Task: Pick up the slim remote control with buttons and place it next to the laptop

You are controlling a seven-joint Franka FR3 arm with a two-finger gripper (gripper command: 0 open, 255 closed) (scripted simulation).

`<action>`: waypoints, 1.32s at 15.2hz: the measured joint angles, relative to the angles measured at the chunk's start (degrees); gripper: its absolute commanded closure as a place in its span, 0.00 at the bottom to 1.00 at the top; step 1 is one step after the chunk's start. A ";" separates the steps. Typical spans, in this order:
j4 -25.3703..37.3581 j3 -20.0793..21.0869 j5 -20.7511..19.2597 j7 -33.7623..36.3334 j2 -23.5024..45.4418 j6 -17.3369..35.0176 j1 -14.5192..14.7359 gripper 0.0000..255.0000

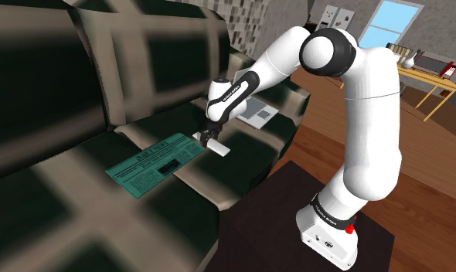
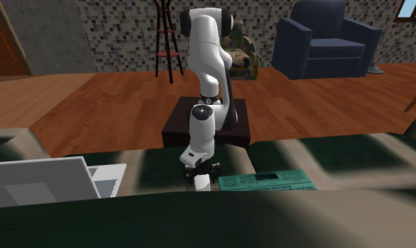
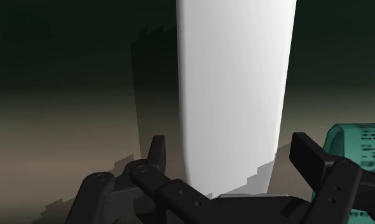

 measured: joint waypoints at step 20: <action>-1.07 0.31 0.34 -0.31 -5.46 -4.38 -0.21 1.00</action>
